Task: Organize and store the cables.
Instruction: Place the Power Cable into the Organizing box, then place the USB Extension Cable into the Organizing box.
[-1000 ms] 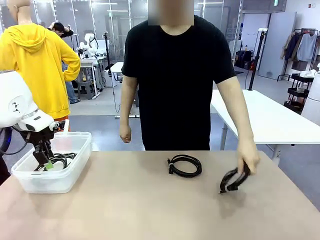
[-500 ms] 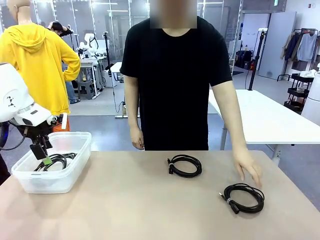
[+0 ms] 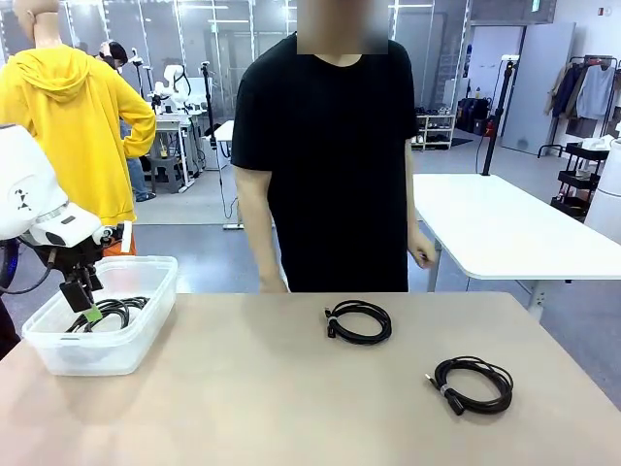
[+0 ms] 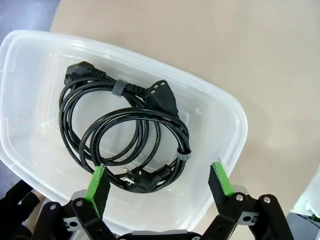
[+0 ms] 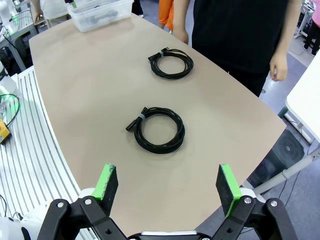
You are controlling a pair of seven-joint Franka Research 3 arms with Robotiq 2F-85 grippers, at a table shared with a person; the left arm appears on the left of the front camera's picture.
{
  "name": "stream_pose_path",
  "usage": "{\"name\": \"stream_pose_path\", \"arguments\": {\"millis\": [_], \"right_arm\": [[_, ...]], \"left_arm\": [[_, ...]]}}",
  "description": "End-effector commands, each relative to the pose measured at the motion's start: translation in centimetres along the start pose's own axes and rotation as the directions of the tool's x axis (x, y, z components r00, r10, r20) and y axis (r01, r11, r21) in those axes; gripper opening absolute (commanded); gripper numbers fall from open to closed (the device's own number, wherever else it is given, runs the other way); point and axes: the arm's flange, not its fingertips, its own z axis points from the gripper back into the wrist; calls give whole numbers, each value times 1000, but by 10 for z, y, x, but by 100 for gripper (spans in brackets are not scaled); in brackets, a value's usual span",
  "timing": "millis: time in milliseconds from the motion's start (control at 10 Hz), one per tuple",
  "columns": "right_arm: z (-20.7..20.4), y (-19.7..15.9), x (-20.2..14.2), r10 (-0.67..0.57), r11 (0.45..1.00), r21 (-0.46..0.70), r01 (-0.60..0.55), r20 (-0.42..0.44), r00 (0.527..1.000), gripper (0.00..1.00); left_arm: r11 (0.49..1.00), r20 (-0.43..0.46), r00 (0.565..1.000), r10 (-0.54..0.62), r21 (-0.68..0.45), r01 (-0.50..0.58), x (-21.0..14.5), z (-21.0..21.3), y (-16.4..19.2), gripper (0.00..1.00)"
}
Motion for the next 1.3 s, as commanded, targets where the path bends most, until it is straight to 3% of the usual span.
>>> {"name": "stream_pose_path", "arguments": {"millis": [0, 500, 600, 800, 900, 1200], "right_arm": [[1, -2, -1, 16, 1000, 0, -16, 14, 1000, 100], [1, -2, -1, 16, 1000, 0, -16, 14, 1000, 100], [1, -2, -1, 16, 1000, 0, -16, 14, 1000, 100], [1, -2, -1, 16, 1000, 0, -16, 14, 1000, 100], [1, -2, -1, 16, 1000, 0, -16, 14, 1000, 100], [1, -2, -1, 16, 1000, 0, -16, 14, 1000, 100]], "left_arm": [[1000, -1, 1000, -12, 2, 12, -2, 1, 5, 100], [1000, 0, 1000, 0, 0, 0, 0, 0, 0, 99], [999, 154, 987, 38, -2, -39, 3, 26, 2, 100], [996, 341, 936, 85, -9, -87, -14, 69, -17, 100], [992, 445, 886, 128, -43, -122, -28, 85, -38, 100], [985, 633, 754, 172, -112, -131, -56, 99, -88, 100]]}}
